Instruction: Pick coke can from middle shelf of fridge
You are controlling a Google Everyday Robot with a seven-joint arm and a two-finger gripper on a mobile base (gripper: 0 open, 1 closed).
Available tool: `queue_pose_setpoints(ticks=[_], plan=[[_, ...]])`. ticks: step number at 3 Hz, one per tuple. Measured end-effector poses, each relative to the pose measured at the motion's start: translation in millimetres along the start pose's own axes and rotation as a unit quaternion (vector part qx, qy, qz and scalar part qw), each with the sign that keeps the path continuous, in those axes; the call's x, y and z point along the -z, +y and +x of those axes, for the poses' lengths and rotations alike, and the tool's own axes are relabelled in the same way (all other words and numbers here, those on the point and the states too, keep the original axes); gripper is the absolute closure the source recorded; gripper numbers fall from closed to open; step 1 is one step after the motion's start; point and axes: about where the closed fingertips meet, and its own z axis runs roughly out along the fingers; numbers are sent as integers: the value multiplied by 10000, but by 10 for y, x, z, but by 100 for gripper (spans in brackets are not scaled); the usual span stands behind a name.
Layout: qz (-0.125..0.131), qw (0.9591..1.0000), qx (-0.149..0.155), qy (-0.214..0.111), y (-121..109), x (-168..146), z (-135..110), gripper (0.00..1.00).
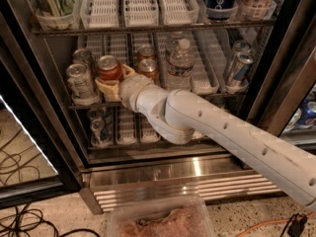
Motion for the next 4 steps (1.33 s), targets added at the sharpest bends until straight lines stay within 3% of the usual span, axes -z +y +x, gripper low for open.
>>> queue_pose_setpoints(ticks=[2, 4], plan=[[-387, 9991, 144, 129, 158, 767, -268, 100], [-421, 9985, 121, 332, 224, 1313, -261, 100]])
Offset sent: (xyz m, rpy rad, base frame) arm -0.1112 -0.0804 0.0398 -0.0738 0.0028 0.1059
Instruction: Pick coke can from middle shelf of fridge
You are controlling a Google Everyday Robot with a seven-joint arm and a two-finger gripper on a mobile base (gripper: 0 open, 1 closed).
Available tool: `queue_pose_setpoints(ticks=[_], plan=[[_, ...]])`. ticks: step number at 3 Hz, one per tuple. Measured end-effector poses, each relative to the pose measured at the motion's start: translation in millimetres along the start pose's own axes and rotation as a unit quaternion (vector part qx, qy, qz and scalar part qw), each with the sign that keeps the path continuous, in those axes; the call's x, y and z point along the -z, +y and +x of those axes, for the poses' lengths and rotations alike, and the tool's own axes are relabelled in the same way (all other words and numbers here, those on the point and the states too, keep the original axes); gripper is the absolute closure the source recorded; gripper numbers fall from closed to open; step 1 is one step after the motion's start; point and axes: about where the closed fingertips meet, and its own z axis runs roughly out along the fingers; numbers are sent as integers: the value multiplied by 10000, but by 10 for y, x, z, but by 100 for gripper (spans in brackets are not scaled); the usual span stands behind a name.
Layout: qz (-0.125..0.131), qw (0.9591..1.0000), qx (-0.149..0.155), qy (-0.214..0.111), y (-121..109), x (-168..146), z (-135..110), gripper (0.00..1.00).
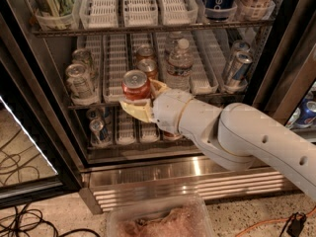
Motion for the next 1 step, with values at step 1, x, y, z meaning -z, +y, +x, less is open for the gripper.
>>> queue_pose_setpoints(ticks=[1], plan=[[-56, 9999, -58, 67, 54, 120, 54, 100]])
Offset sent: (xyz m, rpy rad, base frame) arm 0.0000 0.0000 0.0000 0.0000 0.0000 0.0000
